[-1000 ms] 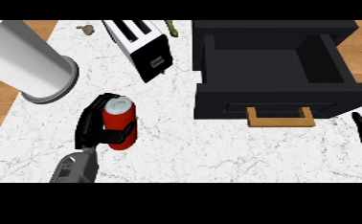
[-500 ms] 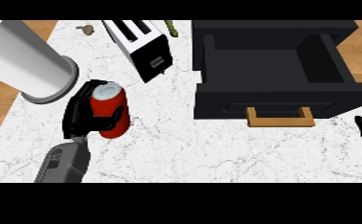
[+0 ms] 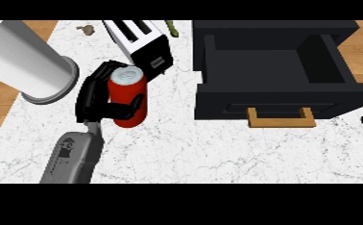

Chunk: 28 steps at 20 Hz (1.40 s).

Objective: Pick up the can, place it into the drawer and close the drawer

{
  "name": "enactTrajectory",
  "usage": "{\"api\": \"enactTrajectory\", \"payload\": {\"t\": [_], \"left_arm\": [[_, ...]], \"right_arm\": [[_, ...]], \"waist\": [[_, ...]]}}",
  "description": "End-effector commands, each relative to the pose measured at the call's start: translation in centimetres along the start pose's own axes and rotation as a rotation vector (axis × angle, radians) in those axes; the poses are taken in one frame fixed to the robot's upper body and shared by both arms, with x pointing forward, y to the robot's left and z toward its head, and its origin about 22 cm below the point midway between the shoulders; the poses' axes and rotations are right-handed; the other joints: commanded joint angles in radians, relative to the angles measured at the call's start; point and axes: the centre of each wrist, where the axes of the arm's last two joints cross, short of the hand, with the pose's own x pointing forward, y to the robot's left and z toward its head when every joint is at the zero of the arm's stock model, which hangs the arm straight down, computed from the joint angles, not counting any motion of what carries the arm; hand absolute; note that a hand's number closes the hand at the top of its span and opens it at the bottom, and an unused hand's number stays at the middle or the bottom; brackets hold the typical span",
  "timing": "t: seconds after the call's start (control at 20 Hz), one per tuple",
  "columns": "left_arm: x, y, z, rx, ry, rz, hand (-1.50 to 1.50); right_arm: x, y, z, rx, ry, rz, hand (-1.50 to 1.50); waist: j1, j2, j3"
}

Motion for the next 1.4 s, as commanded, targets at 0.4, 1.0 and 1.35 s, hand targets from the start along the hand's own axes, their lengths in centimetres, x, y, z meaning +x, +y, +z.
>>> {"api": "enactTrajectory", "payload": {"t": [0.4, 1.0, 1.35], "left_arm": [[10.5, -8.3, -5.0, -0.101, -0.048, -0.039, 1.50], [16.9, -16.5, -9.3, -0.136, -0.085, -0.055, 1.50], [20.6, -19.3, -10.5, -0.167, -0.066, -0.071, 1.50]], "right_arm": [[0.3, 0.2, 0.4, -0.013, -0.005, 0.002, -1.50], [-1.1, -1.0, 0.5, -0.016, -0.008, -0.005, -1.50], [0.3, -0.1, -0.5, -0.014, 0.001, 0.020, -1.50]], "waist": [[-0.004, 0.000, 0.000], [-0.018, 0.003, 0.000], [-0.011, 0.002, 0.000]]}}
